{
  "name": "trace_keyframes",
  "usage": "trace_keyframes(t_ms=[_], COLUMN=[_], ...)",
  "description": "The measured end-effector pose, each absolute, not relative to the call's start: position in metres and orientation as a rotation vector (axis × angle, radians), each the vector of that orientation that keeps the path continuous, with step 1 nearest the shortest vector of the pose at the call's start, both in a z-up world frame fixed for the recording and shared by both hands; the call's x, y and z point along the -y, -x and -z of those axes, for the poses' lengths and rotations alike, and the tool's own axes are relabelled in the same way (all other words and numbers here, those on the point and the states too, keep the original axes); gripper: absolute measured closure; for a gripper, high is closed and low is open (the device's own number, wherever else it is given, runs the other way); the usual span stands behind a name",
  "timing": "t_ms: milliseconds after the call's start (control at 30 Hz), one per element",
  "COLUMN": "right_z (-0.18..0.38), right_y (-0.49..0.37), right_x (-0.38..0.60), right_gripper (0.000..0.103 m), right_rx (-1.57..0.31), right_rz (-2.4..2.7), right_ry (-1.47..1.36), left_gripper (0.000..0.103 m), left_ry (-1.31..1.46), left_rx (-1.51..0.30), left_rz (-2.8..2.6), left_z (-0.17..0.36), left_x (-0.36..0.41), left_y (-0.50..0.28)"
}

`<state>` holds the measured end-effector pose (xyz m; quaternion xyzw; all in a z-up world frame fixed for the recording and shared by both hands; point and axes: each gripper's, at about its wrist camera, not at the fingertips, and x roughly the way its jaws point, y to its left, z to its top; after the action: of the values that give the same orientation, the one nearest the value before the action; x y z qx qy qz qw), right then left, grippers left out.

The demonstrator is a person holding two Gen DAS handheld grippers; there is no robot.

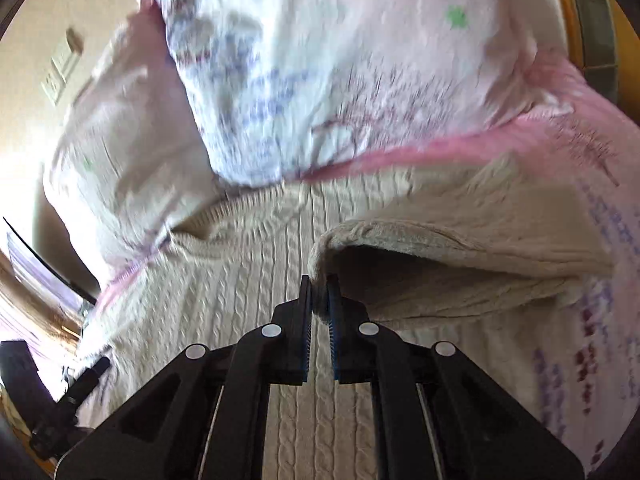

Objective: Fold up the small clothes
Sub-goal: 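Move the right gripper to the sleeve nearest it and grasp its cuff, then fold the held sleeve across the sweater body with the right gripper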

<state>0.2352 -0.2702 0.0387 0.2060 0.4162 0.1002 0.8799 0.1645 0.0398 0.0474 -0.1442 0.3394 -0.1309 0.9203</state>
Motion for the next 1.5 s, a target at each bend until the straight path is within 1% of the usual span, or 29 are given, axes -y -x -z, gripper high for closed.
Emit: trace_keyframes(t_ms=[100,167,233,300,367,433,500,567,633,667,767,833,867,900,967,1033,1067,1100,1133,1233,1367,1433,1500], right_z=[-0.020,-0.021,-0.030,-0.033,-0.034,-0.028,-0.018,-0.009,-0.003,-0.001,-0.001,-0.009,-0.014,-0.020,-0.028,-0.029,-0.028,-0.027,-0.029,-0.053,-0.099,-0.104,-0.094], right_y=[-0.242,-0.246,-0.244,-0.243,-0.240,-0.240,-0.239,-0.238,-0.235,-0.232,-0.226,-0.225,-0.224,-0.225,-0.226,-0.225,-0.227,-0.231,-0.235,-0.244,-0.254,-0.260,-0.269], right_x=[0.273,0.289,0.303,0.322,0.337,0.352,0.360,0.365,0.366,0.367,0.371,0.378,0.380,0.382,0.386,0.393,0.396,0.395,0.392,0.368,0.293,0.252,0.209], right_gripper=[0.092,0.086,0.069,0.067,0.066,0.061,0.059,0.051,0.033,0.031,0.031,0.034,0.038,0.044,0.049,0.066,0.073,0.089,0.093,0.095,0.095,0.095,0.095], right_rx=[-0.935,-0.933,-0.918,-0.892,-0.888,-0.899,-0.912,-0.931,-0.940,-0.947,-0.915,-0.871,-0.853,-0.833,-0.794,-0.786,-0.793,-0.799,-0.806,-0.753,-0.681,-0.708,-0.774], right_rz=[-0.207,-0.218,-0.195,-0.157,-0.132,-0.133,-0.152,-0.184,-0.222,-0.229,-0.207,-0.135,-0.104,-0.063,0.022,0.102,0.137,0.157,0.172,0.112,-0.136,-0.243,-0.337], right_ry=[-0.498,-0.613,-0.691,-0.753,-0.820,-0.940,-1.051,-1.152,-1.227,-1.258,-1.287,-1.243,-1.215,-1.175,-1.095,-1.030,-1.001,-0.968,-0.924,-0.807,-0.656,-0.595,-0.552], left_gripper=[0.002,0.002,0.002,0.002,0.002,0.002,0.002,0.002,0.002,0.002,0.002,0.002,0.002,0.002,0.002,0.002,0.002,0.002,0.002,0.002,0.002,0.003,0.008], left_ry=[0.284,0.294,0.319,0.365,0.400,0.424,0.429,0.432,0.433,0.432,0.436,0.431,0.428,0.424,0.414,0.402,0.399,0.401,0.407,0.449,0.509,0.552,0.595], left_rx=[-0.698,-0.701,-0.717,-0.734,-0.752,-0.773,-0.780,-0.780,-0.781,-0.781,-0.781,-0.781,-0.778,-0.776,-0.769,-0.761,-0.759,-0.758,-0.759,-0.761,-0.748,-0.743,-0.739], left_rz=[0.281,0.306,0.313,0.331,0.333,0.332,0.329,0.332,0.334,0.332,0.328,0.326,0.326,0.326,0.324,0.323,0.322,0.324,0.325,0.333,0.316,0.321,0.332], left_z=[-0.051,-0.053,-0.054,-0.053,-0.050,-0.047,-0.045,-0.044,-0.042,-0.042,-0.040,-0.040,-0.040,-0.040,-0.041,-0.041,-0.041,-0.041,-0.040,-0.039,-0.037,-0.036,-0.034], left_x=[-0.045,-0.049,-0.055,-0.061,-0.067,-0.073,-0.077,-0.080,-0.082,-0.082,-0.083,-0.083,-0.083,-0.083,-0.083,-0.083,-0.085,-0.086,-0.088,-0.097,-0.110,-0.116,-0.121], left_y=[-0.164,-0.166,-0.171,-0.178,-0.184,-0.189,-0.190,-0.189,-0.189,-0.189,-0.190,-0.191,-0.191,-0.191,-0.191,-0.191,-0.192,-0.193,-0.194,-0.196,-0.198,-0.200,-0.200])
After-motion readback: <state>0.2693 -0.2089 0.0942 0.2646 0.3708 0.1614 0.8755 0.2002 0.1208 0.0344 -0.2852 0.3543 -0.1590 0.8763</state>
